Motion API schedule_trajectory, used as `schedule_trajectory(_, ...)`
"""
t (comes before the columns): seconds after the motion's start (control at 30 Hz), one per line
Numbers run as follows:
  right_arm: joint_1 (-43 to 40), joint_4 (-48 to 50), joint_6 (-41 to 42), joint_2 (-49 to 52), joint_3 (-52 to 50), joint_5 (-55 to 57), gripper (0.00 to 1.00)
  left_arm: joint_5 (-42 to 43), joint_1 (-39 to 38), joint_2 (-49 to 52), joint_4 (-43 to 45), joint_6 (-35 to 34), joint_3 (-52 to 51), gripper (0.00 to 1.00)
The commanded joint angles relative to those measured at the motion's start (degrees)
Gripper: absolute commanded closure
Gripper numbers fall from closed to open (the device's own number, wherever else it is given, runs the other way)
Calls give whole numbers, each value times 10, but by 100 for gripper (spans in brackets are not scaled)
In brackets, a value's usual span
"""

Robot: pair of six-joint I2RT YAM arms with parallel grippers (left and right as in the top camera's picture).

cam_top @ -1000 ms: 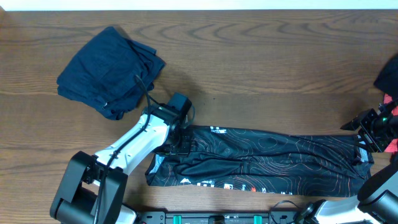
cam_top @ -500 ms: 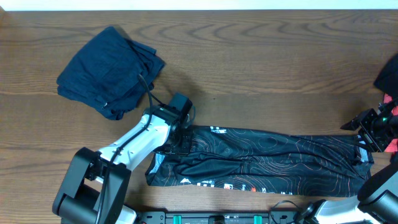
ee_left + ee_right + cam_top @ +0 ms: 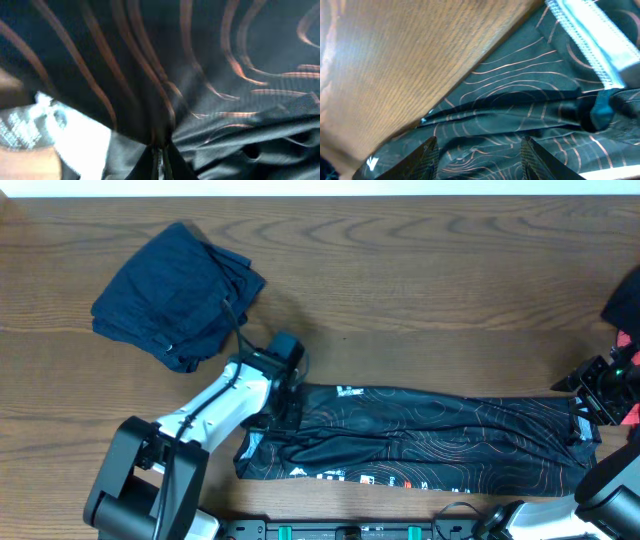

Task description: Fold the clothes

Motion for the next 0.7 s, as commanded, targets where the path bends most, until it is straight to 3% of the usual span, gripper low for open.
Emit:
schedule_trajectory(0.0, 1, 6, 17, -6, 1, 37, 48, -4, 31, 0, -21, 27, 18, 94)
schedule_trajectory(0.33, -7, 43, 81, -5, 1, 181, 38, -5, 89, -28, -22, 32, 22, 94)
schedule_trajectory(0.57, -29, 67, 92, -4, -18, 208, 40, 64, 88, -28, 36, 32, 13, 71)
schedule_trajectory(0.67, -29, 80, 93, -4, -45, 206, 43, 68, 88, -26, 57, 32, 4, 69)
